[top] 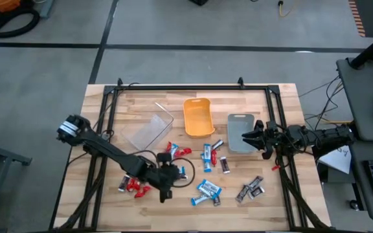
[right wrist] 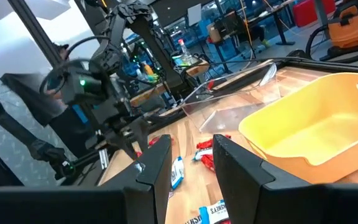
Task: Organize candy in baskets
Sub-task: Put the brown chocolate into the transparent bin
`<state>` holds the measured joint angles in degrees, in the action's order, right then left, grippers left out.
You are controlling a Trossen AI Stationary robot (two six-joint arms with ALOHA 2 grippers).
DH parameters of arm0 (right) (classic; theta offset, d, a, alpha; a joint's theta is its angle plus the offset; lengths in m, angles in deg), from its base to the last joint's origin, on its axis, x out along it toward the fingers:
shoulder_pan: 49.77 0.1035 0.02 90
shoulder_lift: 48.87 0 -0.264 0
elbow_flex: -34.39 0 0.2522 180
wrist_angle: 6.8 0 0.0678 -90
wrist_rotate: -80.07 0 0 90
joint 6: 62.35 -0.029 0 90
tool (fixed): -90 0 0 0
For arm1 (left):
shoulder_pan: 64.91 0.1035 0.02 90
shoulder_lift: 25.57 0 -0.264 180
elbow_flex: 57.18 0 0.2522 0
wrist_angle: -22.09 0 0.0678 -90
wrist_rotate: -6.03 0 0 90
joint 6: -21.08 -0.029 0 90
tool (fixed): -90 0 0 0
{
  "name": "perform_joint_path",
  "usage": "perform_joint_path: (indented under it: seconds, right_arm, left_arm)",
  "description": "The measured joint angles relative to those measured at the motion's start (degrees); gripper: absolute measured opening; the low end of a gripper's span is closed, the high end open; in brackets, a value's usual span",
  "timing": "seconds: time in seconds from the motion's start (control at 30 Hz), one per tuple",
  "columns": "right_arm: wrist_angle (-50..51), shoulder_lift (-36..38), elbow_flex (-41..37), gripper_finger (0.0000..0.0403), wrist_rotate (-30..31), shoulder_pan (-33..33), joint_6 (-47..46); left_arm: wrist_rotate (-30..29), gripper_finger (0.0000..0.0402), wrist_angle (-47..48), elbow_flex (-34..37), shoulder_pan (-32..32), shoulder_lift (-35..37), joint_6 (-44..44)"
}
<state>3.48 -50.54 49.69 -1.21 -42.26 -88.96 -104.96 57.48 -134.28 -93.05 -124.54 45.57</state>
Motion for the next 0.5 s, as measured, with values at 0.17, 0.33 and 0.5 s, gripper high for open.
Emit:
perform_joint_path:
  seconds: [0.17, 0.33, 0.5]
  right_arm:
    - [0.01, 0.00, 0.00, 0.0109, 0.02, 0.00, -0.02]
    - [0.03, 0.00, 0.00, 0.0109, 0.01, 0.00, -0.02]
    - [0.02, 0.00, 0.00, 0.0109, -0.18, 0.00, -0.48]
  left_arm:
    - [0.87, 0.0151, 0.25, -1.75, -0.04, -4.61, 0.00]
    - [0.67, 0.0193, 0.33, -1.76, -0.03, -7.28, -0.22]
    - [-1.81, 0.0194, 0.34, -1.69, 0.00, -8.66, -0.26]
